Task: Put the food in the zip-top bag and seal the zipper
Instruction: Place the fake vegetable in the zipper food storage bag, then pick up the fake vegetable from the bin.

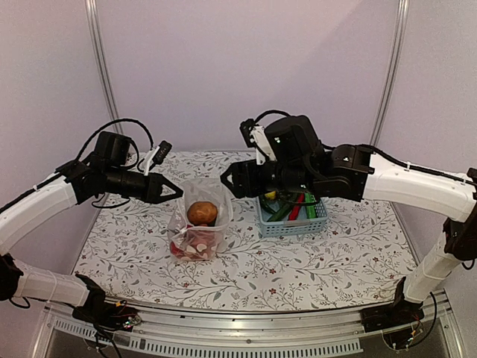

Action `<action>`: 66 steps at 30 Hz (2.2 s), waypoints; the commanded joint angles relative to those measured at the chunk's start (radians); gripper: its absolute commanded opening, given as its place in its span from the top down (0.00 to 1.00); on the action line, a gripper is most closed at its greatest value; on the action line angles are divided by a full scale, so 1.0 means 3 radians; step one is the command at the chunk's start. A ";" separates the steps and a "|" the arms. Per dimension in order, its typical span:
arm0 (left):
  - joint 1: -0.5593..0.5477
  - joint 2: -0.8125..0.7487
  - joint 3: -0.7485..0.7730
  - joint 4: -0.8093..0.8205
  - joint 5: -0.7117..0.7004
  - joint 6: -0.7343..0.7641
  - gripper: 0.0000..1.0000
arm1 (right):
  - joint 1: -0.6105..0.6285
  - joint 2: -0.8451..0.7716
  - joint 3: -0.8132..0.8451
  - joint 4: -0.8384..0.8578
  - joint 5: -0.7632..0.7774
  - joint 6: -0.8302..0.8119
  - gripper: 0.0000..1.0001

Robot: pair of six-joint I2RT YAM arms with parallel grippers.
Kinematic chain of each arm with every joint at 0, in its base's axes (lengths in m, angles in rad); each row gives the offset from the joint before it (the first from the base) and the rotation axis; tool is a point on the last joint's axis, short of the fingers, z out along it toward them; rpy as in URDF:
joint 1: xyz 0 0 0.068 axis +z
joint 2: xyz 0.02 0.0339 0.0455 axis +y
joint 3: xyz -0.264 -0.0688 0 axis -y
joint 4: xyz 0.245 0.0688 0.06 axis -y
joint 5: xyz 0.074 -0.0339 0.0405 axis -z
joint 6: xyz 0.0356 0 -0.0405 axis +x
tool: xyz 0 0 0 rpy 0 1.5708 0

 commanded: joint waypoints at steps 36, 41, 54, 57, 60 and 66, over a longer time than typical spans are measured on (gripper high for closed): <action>0.0034 0.0062 -0.0036 0.0019 -0.0085 0.0002 1.00 | -0.1533 0.1506 0.0193 -0.0503 0.0612 0.0863 0.23; 0.0032 0.0075 -0.0031 0.0021 -0.0078 -0.0002 1.00 | -0.1598 0.1767 0.0426 -0.0514 0.0599 0.0892 0.23; 0.0033 0.0085 -0.0031 0.0008 -0.0097 0.0001 1.00 | -0.1745 0.2255 0.0855 -0.0663 0.0730 0.1027 0.21; 0.0035 0.0085 -0.0031 0.0008 -0.0092 0.0003 1.00 | -0.1772 0.2342 0.0910 -0.0670 0.0738 0.1053 0.21; 0.0035 0.0085 -0.0031 0.0010 -0.0097 0.0003 1.00 | -0.1785 0.2391 0.0935 -0.0674 0.0752 0.1076 0.21; 0.0034 0.0107 -0.0025 0.0007 -0.0088 0.0001 1.00 | -0.1795 0.2348 0.0935 -0.0641 0.0757 0.1080 0.29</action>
